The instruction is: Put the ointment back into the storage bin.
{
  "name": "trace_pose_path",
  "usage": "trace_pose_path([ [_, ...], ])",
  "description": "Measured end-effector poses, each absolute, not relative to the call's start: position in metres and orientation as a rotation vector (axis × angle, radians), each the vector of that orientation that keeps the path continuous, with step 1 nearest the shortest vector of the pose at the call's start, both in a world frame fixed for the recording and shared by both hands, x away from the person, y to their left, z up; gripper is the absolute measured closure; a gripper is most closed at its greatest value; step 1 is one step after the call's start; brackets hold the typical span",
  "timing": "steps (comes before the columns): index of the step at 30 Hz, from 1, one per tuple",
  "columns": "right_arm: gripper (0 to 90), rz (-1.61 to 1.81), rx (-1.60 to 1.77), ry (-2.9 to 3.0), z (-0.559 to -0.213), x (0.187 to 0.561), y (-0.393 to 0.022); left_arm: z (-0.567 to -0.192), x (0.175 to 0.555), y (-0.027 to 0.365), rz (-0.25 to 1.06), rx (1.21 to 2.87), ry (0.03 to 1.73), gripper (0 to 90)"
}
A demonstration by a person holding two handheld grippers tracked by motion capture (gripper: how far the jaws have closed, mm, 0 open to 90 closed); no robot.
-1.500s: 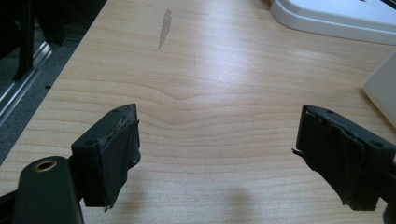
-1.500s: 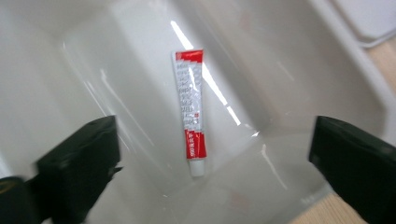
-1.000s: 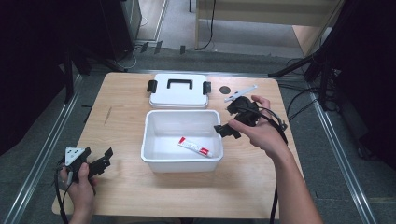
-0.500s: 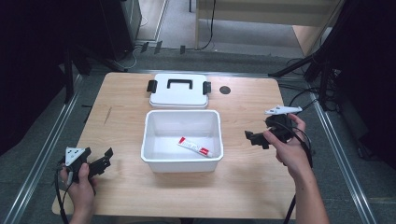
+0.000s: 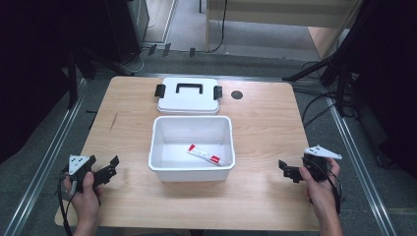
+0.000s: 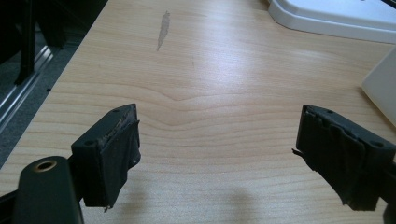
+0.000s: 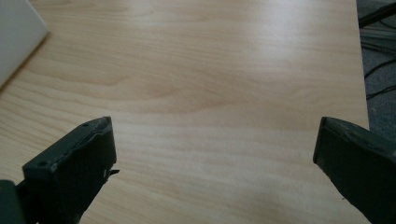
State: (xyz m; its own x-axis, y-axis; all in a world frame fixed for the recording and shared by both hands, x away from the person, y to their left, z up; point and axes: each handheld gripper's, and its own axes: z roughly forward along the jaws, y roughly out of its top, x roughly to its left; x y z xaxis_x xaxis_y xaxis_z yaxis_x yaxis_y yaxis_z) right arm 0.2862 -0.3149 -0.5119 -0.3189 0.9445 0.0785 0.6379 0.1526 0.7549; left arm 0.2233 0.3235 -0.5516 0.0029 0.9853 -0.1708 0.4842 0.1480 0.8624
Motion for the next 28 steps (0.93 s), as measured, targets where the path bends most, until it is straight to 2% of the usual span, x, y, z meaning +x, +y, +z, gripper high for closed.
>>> trace_pose_path([
  [7,0.0,1.026,1.561,1.942,-0.542,0.260,-0.341,-0.552,0.223,0.324,0.769,1.451,1.601,14.2],
  [14,0.0,1.066,1.556,1.859,-0.546,0.241,-0.353,-0.552,0.223,0.324,0.768,1.453,1.604,14.2],
  [17,5.3,1.117,1.579,1.773,-0.546,0.233,-0.361,-0.552,0.223,0.323,0.772,1.453,1.603,14.2],
  [24,8.1,1.116,1.612,1.755,-0.547,0.233,-0.362,-0.552,0.224,0.323,0.772,1.452,1.607,14.2],
  [28,13.0,1.117,1.640,1.743,-0.548,0.234,-0.363,-0.552,0.224,0.323,0.768,1.451,1.610,14.2],
])
